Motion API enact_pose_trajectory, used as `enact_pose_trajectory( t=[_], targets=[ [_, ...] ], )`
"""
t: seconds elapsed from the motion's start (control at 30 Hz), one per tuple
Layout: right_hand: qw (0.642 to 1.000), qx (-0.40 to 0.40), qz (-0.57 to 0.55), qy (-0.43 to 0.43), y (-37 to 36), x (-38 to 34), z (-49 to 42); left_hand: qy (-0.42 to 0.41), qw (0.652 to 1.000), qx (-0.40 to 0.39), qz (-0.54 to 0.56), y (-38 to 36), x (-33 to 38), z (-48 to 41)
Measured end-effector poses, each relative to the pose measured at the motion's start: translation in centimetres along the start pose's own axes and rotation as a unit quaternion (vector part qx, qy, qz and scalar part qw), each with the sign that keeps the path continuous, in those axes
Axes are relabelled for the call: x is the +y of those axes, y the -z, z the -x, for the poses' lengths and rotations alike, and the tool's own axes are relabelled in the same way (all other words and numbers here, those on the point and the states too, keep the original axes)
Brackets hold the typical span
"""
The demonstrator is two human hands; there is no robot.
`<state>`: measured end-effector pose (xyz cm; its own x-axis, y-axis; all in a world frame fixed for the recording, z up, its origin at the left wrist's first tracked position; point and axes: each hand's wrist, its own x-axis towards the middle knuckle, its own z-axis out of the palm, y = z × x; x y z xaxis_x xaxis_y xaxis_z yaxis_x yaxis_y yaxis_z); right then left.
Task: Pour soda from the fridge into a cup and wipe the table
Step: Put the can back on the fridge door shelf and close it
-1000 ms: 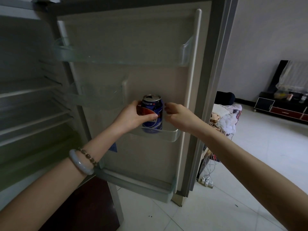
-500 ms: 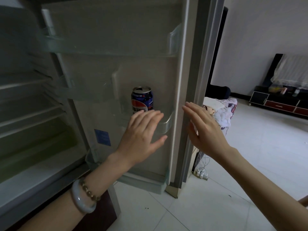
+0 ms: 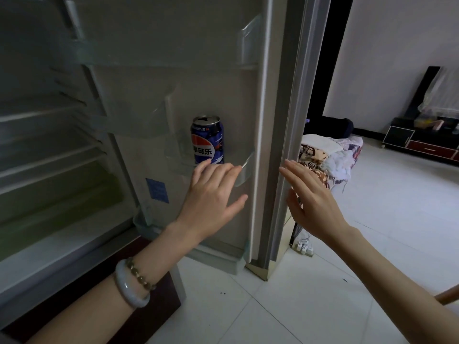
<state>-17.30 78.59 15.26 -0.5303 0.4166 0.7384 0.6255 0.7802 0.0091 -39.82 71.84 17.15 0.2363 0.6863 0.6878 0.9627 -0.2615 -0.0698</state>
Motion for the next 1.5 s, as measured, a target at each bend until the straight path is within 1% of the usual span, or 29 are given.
enact_pose_trajectory(
  t=[0.17,0.3,0.47,0.57,0.7,0.73,0.8,0.87,1.03,1.1,1.13,1.23,1.3,1.4,1.5],
  targets=[
    [1.000,0.024,-0.006,0.014,0.7,-1.5,1.2,0.007,1.000,0.020,0.003,2.2,-0.6,2.9],
    [0.999,0.040,-0.010,0.019,1.1,-4.4,1.9,0.030,0.999,0.018,-0.003,5.0,-1.1,6.1],
    [0.998,0.049,-0.037,0.016,1.7,-8.6,2.6,0.077,0.997,-0.024,-0.014,8.7,-2.4,10.9],
    [0.997,0.040,-0.067,0.014,2.2,-11.6,2.7,0.114,0.993,-0.028,0.002,10.9,-3.5,13.6],
    [0.993,0.000,-0.118,-0.011,2.1,-16.3,3.0,0.179,0.984,-0.021,0.011,13.9,-4.6,17.0],
    [0.992,-0.011,-0.125,-0.007,2.1,-17.6,2.9,0.202,0.979,-0.019,0.014,14.6,-4.8,17.8],
    [0.990,-0.030,-0.135,0.025,1.8,-20.2,2.6,0.242,0.970,-0.021,0.015,15.7,-5.0,19.7],
    [0.985,-0.041,-0.158,0.055,1.4,-22.9,2.1,0.258,0.966,-0.017,0.023,16.7,-4.9,21.6],
    [0.971,-0.056,-0.195,0.126,-0.2,-28.9,0.4,0.214,0.976,0.007,0.033,19.7,-4.6,25.7],
    [0.965,-0.066,-0.204,0.154,-1.2,-31.1,-0.8,0.214,0.976,0.003,0.032,20.8,-5.0,26.9],
    [0.961,-0.072,-0.203,0.172,-1.7,-32.1,-1.5,0.215,0.976,-0.001,0.024,21.2,-5.4,27.5],
    [0.952,-0.079,-0.189,0.228,-3.7,-34.9,-3.8,0.209,0.975,-0.033,-0.061,22.1,-7.1,29.1],
    [0.946,-0.075,-0.186,0.256,-5.3,-36.8,-5.4,0.238,0.968,-0.036,-0.073,22.6,-8.6,30.1],
    [0.936,-0.067,-0.176,0.299,-8.3,-39.4,-7.7,0.308,0.951,-0.018,-0.032,23.4,-11.6,31.7],
    [0.928,-0.055,-0.159,0.332,-11.8,-41.6,-10.1,0.351,0.936,0.016,-0.004,24.5,-15.3,33.0]
  ],
)
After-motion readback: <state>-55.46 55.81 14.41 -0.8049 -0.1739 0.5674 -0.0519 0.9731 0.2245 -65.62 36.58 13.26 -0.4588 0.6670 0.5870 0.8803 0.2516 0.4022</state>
